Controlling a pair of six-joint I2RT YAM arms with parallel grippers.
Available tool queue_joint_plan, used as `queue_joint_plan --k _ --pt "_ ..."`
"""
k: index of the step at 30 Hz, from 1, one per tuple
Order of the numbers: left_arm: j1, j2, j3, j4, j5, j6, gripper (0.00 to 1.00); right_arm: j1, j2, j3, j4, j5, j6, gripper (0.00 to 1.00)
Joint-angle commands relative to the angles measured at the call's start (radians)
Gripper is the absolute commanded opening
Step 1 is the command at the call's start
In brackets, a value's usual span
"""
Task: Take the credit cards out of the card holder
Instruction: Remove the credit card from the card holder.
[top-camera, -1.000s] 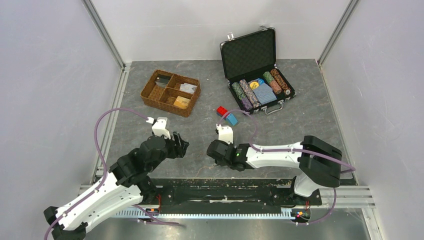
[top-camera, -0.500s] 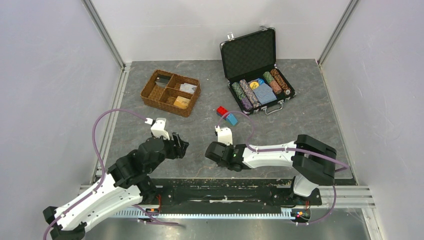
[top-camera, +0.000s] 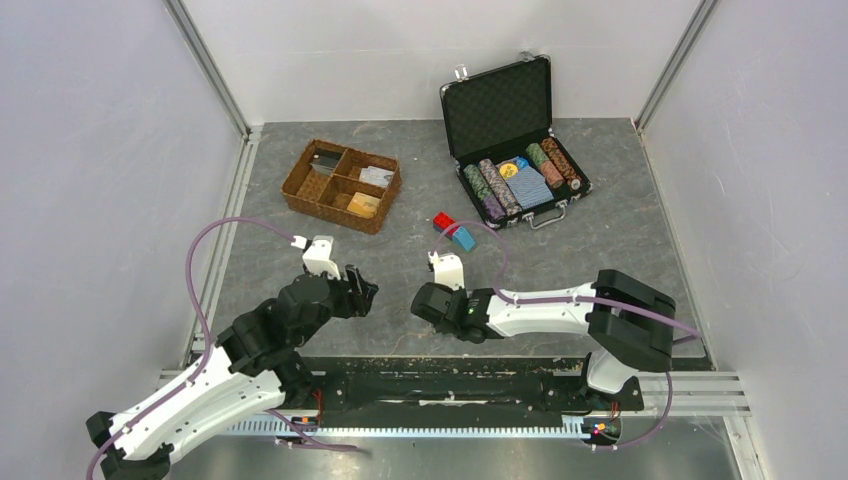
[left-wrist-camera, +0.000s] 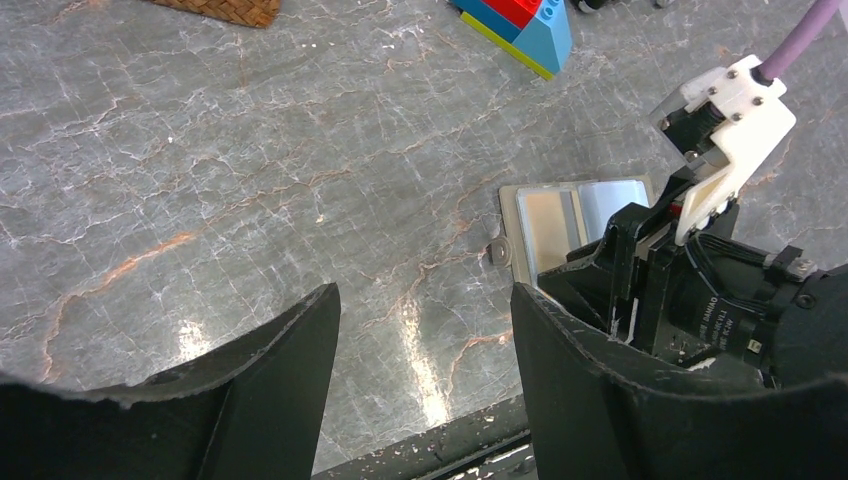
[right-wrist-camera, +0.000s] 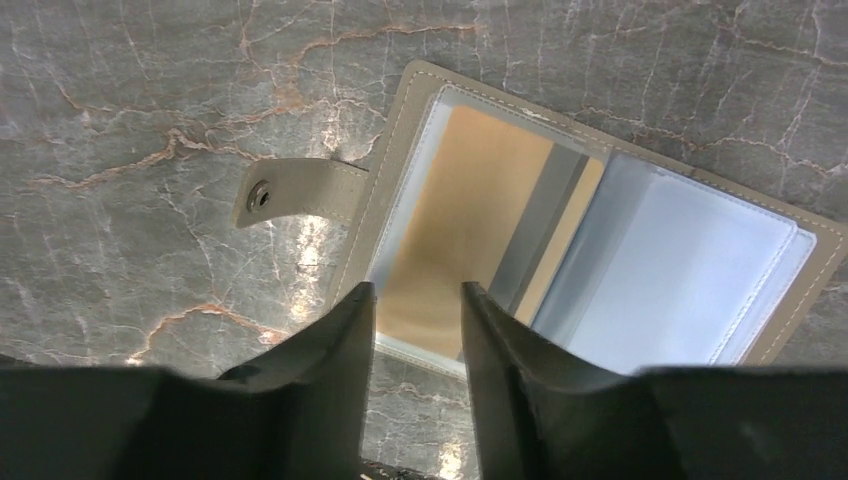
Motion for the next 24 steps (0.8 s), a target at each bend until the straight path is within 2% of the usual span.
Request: queue_joint_plan --k 1,3,6,9,17,24 --pt "-0.006 0.008 -0.004 0.006 -0.027 -0.012 0.71 0.007 -0.054 0.041 -0.026 0.027 0.004 0.49" --pt "-0.006 0.009 -0.002 0.007 -0.027 -0.011 0.71 0.011 -0.052 0.062 -0.045 0.030 0.019 0.59" --pt "-0.006 0.004 -0.001 0.007 -0.023 -0.009 0.71 0.013 -0.026 0.090 -0.086 0.047 0.039 0.69" --pt "-0.007 -0.008 -0.003 0.007 -0.019 -0.010 0.71 0.014 0.004 0.113 -0.113 0.066 0.042 0.73" --pt "-0.006 -0.020 -0.011 0.017 -0.015 -0.009 0.71 0.013 0.037 0.129 -0.159 0.100 0.061 0.78" --pt "-0.008 -0.018 -0.011 0.016 -0.014 -0.010 0.71 0.013 0.068 0.125 -0.151 0.088 0.059 0.73"
